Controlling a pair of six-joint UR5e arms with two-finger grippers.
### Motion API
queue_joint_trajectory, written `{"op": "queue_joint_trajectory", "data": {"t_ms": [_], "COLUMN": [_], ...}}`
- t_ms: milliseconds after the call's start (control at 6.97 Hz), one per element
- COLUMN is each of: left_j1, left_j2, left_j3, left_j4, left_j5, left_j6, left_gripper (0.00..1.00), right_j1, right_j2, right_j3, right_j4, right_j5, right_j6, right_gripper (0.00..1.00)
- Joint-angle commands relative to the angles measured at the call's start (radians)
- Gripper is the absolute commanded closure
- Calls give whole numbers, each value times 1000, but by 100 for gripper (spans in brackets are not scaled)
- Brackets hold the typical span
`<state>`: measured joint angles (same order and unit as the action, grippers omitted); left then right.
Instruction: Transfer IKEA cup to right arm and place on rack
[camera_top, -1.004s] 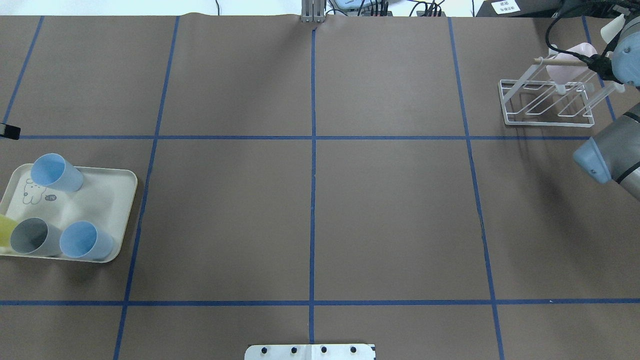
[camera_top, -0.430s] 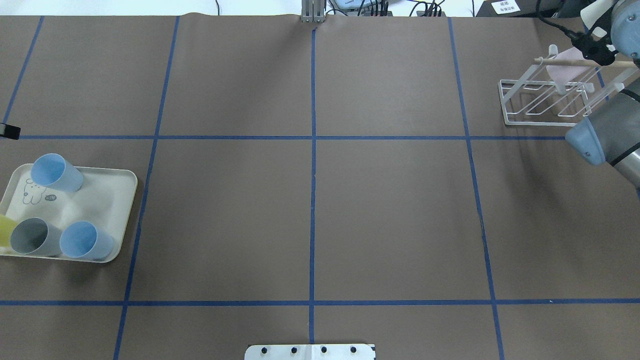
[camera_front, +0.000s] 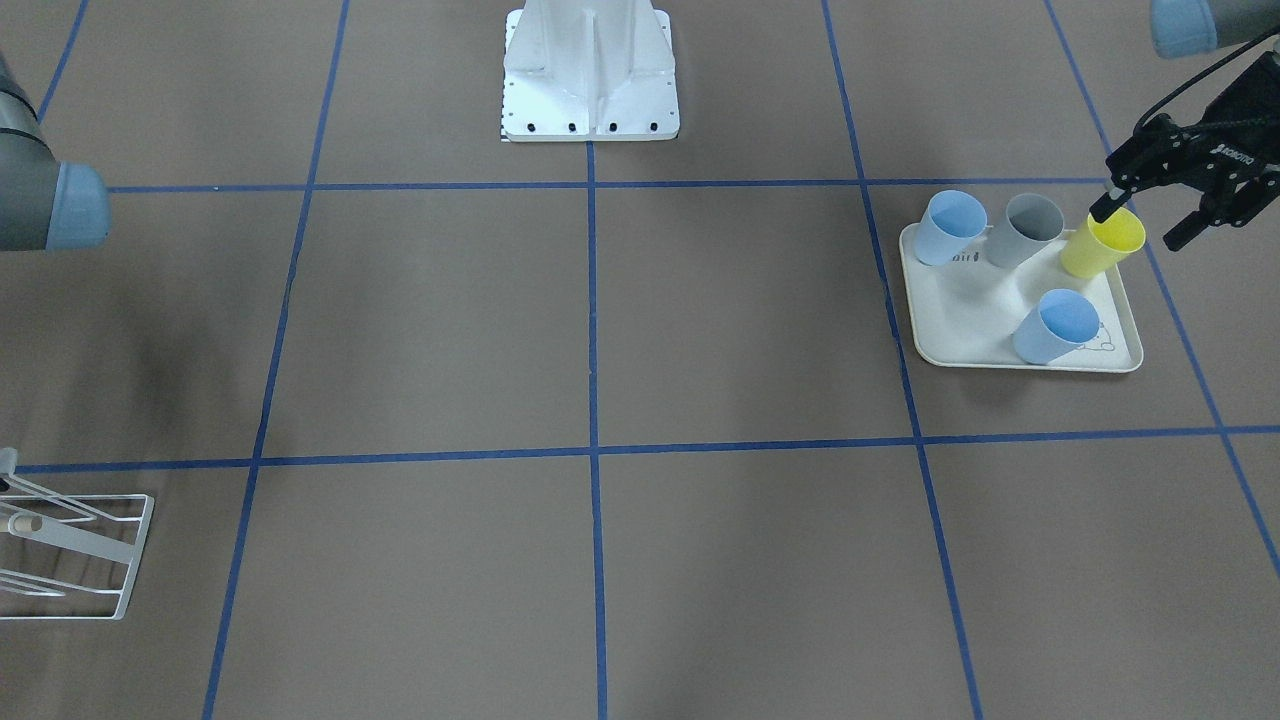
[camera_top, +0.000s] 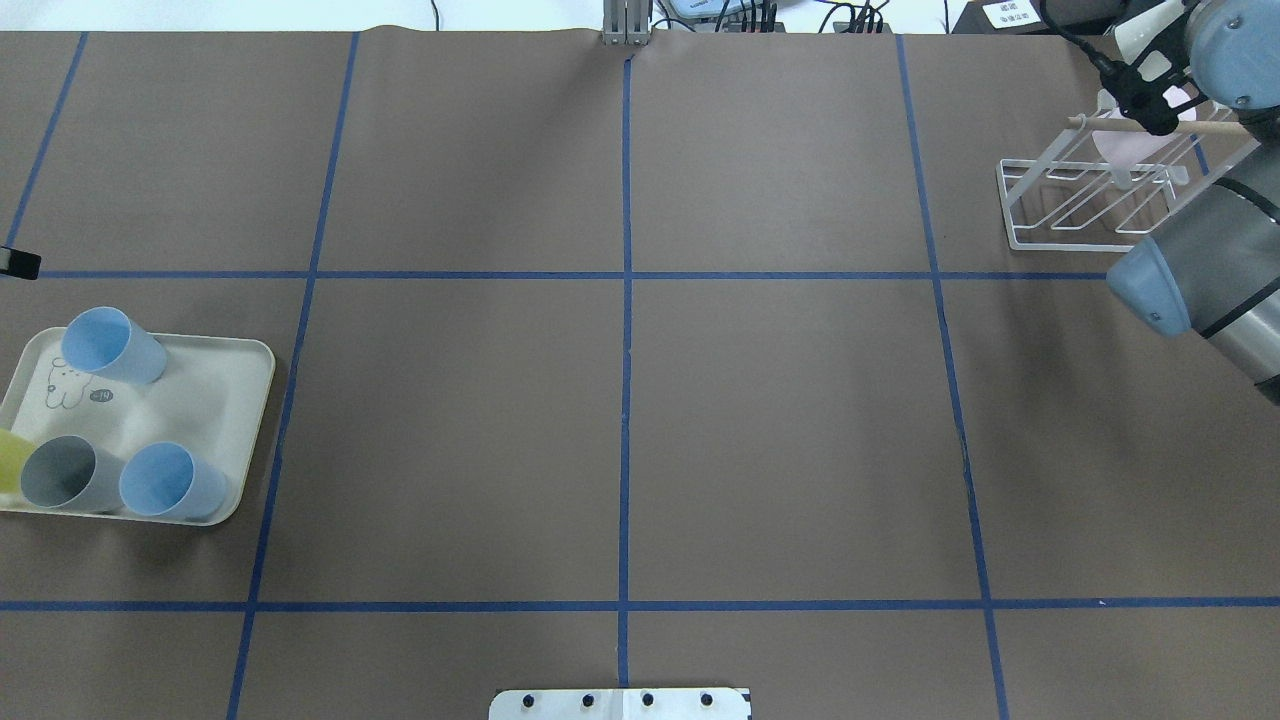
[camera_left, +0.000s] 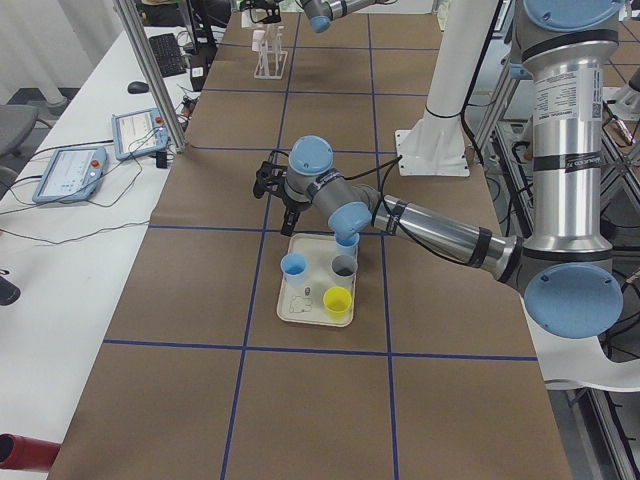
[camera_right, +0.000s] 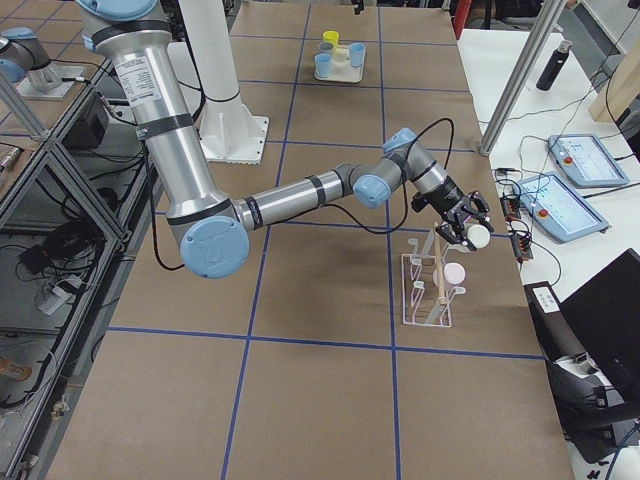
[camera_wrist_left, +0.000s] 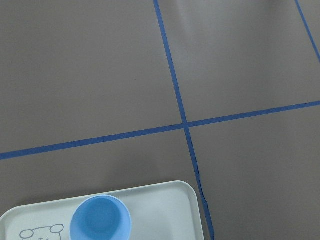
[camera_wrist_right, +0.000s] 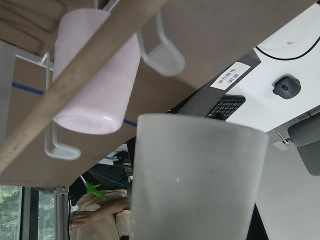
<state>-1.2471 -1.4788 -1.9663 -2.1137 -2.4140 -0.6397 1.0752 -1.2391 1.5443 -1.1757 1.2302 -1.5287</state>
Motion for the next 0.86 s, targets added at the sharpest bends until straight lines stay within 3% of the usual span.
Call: {"op": "queue_joint_trajectory", "data": {"t_ms": [0, 717], "left_j1": [0, 0], "left_j2": [0, 2], "left_j3": [0, 0], "left_j4": [0, 0], "left_j5": [0, 0], "left_j6": [0, 0], "left_gripper": [0, 0], "right_j1": [-18, -26], "right_j2": [-32, -39], "right_j3": [5, -1], "right_j4": [-5, -7], "right_j5": [0, -5], "right_j6": [22, 16], "right_gripper": [70, 70]}}
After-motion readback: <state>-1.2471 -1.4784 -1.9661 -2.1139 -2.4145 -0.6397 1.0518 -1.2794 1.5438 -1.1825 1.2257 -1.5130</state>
